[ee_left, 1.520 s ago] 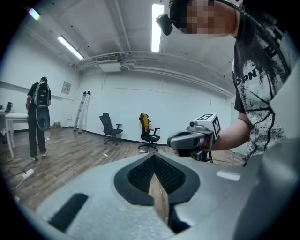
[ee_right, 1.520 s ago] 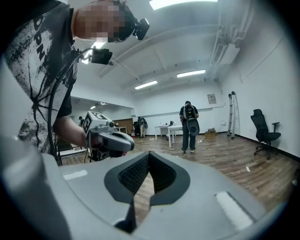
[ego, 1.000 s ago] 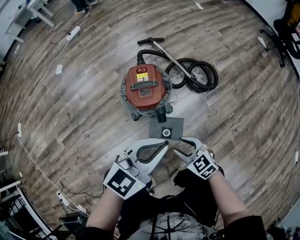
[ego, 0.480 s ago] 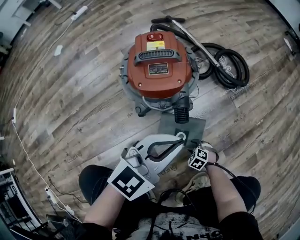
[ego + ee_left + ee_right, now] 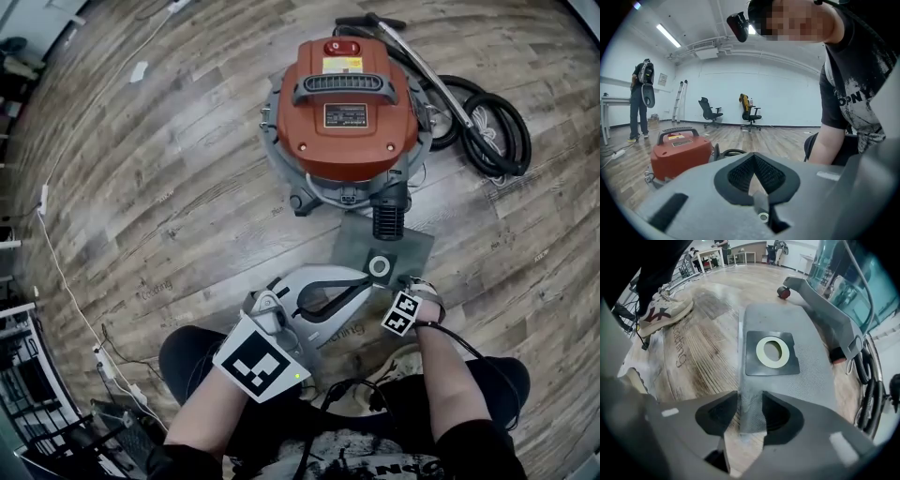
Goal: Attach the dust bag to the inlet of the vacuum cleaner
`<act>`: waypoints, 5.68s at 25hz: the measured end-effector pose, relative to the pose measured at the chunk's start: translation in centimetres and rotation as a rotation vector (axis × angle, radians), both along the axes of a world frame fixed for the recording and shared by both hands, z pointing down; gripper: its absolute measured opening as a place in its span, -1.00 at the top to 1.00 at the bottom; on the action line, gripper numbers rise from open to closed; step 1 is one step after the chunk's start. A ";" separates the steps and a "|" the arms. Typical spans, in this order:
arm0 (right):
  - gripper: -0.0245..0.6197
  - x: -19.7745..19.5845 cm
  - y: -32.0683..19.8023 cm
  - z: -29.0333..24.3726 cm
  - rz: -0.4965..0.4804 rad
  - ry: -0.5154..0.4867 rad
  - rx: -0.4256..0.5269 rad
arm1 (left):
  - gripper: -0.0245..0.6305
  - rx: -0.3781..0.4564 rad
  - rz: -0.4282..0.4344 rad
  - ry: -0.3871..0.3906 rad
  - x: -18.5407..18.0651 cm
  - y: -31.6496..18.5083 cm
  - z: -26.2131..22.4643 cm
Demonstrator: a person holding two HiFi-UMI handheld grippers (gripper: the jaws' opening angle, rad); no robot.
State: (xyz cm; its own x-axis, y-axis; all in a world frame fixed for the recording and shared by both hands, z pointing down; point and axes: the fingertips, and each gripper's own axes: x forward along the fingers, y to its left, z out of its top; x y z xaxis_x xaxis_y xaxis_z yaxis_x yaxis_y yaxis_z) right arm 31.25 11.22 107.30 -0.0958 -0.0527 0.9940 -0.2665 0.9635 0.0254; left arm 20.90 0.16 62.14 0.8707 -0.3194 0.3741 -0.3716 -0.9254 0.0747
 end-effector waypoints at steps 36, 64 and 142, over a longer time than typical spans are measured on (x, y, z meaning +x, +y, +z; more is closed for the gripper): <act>0.83 -1.6 -10.2 -30.7 -0.143 -0.309 0.118 | 0.29 -0.045 0.230 -0.543 -0.5 4.5 11.4; 0.26 -4.2 -7.8 -34.5 -0.132 -0.329 0.208 | 0.85 0.110 0.242 -0.638 -0.7 2.4 13.0; 0.82 -4.1 -18.2 -37.2 0.003 -0.284 0.525 | 0.83 0.148 0.125 -0.599 1.1 -6.6 6.2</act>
